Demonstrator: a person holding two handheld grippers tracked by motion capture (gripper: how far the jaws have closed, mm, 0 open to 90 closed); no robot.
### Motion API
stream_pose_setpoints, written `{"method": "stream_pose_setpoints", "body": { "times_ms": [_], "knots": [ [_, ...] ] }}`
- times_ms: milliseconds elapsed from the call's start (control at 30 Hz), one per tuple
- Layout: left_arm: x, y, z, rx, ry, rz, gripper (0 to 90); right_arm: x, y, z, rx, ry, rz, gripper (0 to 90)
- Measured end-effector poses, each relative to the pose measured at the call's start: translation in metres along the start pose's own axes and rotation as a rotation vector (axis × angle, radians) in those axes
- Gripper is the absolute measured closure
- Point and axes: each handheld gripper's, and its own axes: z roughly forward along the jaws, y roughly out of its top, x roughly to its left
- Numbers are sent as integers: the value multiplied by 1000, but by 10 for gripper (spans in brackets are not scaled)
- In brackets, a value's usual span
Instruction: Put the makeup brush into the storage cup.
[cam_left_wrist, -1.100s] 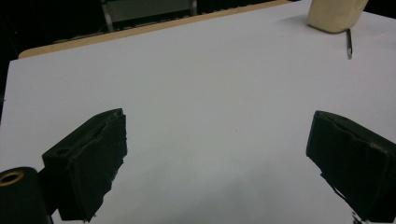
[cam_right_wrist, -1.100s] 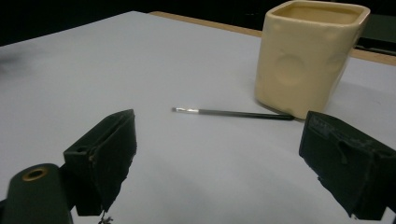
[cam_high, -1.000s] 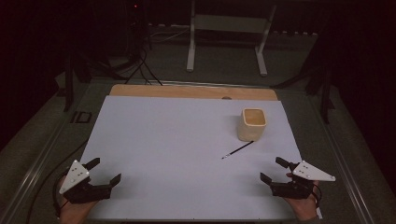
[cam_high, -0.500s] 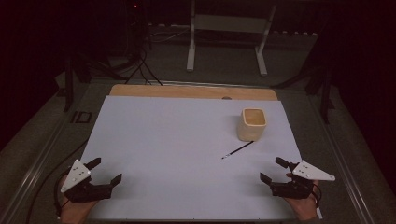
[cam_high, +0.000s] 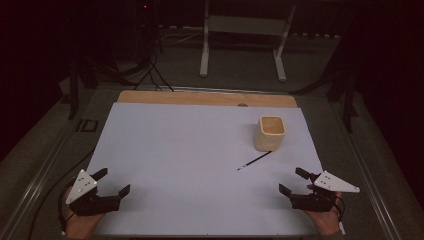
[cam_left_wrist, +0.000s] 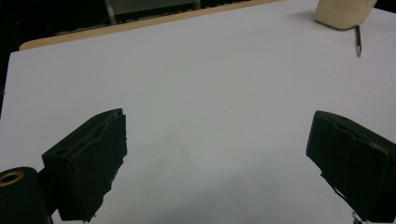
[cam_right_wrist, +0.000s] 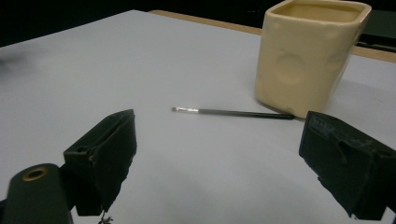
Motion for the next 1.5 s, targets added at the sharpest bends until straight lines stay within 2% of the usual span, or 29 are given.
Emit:
{"method": "stream_pose_setpoints", "body": {
  "times_ms": [200, 767, 1033, 1500],
  "knots": [
    [-1, 0, 1, 2, 1, -9, 64, -2, 3, -1, -4, 1, 8, 111],
    [-1, 1, 3, 7, 15, -30, 68, -7, 18, 1, 19, 13, -9, 111],
    [-1, 1, 4, 9, 16, -34, 67, -11, 30, 2, 22, 16, -29, 111],
    [-1, 1, 4, 10, 9, -37, 67, -17, 54, 11, 42, 50, -56, 110]
  ]
}}
